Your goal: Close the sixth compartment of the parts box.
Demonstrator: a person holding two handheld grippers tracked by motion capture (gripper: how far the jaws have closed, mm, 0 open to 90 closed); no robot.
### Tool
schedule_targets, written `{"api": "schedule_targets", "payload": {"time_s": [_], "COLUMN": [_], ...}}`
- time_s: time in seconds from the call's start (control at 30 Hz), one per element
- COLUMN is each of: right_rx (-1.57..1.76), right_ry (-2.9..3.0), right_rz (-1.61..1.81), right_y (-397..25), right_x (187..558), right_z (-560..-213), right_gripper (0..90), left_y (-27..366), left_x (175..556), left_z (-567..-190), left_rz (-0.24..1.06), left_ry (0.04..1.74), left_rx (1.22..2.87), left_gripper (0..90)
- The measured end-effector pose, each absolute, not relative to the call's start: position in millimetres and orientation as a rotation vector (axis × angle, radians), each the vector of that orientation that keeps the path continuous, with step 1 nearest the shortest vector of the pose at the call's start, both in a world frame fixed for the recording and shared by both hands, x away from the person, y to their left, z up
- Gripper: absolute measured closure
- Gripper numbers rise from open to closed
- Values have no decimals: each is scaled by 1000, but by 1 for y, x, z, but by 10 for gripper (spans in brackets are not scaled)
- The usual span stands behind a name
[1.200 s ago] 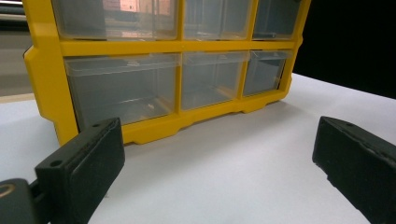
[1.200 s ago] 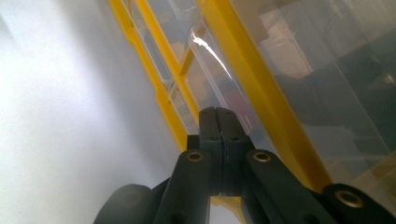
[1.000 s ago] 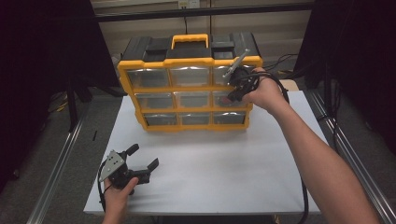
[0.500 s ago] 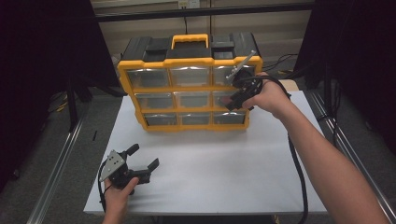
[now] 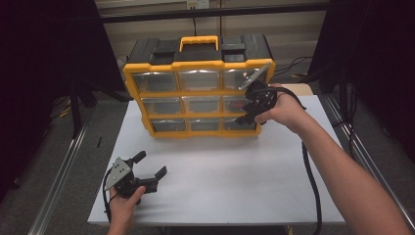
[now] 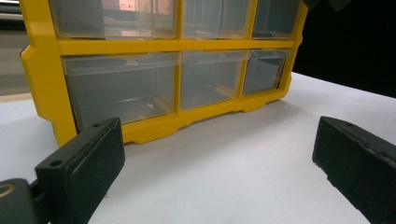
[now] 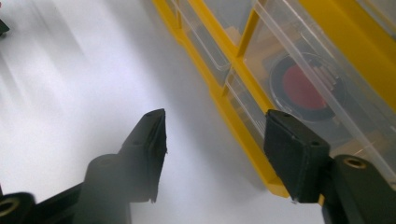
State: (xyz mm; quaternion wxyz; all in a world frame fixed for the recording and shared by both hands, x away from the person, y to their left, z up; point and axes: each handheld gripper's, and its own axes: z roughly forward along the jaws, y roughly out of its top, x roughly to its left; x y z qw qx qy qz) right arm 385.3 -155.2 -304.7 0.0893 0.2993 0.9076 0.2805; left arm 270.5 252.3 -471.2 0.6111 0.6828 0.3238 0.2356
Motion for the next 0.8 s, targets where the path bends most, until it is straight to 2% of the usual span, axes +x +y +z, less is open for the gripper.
{"api": "schedule_targets", "payload": {"time_s": [0.5, 0.8], "right_rx": [881, 866], "right_ry": [2708, 2703], "right_rz": [856, 870], "right_y": [-156, -158], "right_x": [370, 356], "right_z": [-325, -338], "right_gripper": [224, 189], "left_y": [253, 252], "left_x": [270, 269], "left_z": [-471, -471], "left_rz": [545, 547], "left_ry": [749, 756], "left_rx": [1574, 1568], "left_gripper": [25, 25]}}
